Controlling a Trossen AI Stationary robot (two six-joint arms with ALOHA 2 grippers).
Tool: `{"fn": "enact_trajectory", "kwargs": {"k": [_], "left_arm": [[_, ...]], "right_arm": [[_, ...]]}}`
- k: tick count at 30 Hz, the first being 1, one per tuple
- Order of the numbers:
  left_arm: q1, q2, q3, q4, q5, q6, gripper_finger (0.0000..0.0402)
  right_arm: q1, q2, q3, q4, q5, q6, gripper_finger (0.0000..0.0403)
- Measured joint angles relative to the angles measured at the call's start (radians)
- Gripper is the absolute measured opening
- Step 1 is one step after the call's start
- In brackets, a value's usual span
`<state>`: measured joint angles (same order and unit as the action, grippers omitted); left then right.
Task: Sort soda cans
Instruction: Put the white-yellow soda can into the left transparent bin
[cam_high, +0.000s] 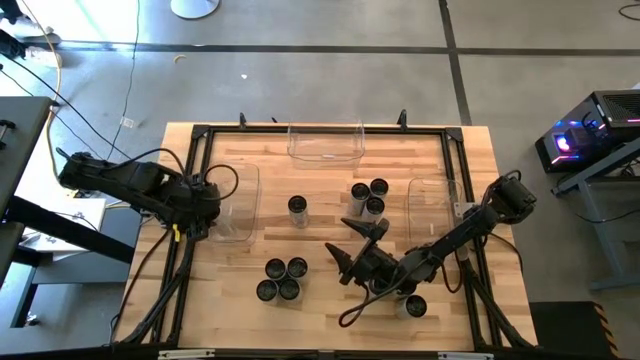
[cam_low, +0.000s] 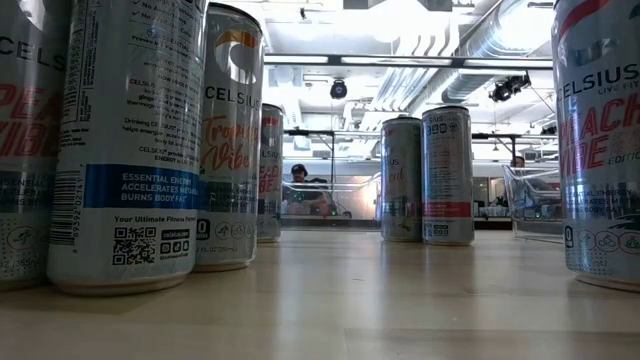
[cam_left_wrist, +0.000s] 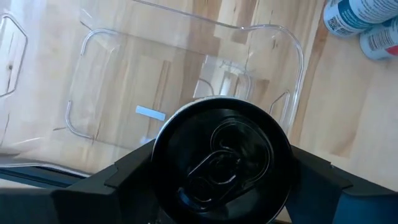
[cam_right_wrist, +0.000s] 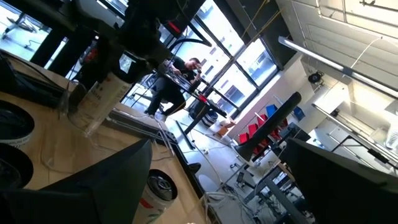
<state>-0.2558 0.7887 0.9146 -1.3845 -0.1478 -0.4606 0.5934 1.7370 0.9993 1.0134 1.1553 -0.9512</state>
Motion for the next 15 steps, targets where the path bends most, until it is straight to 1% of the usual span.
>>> {"fn": "enact_trajectory", "kwargs": {"k": [6, 9, 12, 15], "left_arm": [[0.000, -0.003, -0.014, 0.007, 0.000, -0.007, 0.0268], [0.000, -0.004, -0.065, 0.028, 0.013, -0.010, 0.0268], [0.000, -0.004, -0.109, 0.080, 0.041, -0.008, 0.0268], [-0.001, -0.009, -0.140, 0.123, 0.046, -0.005, 0.0268]], "right_arm": [[0.000, 0.000, 0.000, 0.000, 0.000, -0.012, 0.0365], [0.000, 0.000, 0.000, 0.000, 0.001, -0.018, 0.0365], [0.000, 0.000, 0.000, 0.000, 0.001, -0.022, 0.0365], [0.000, 0.000, 0.000, 0.000, 0.001, -0.028, 0.0365]]}}
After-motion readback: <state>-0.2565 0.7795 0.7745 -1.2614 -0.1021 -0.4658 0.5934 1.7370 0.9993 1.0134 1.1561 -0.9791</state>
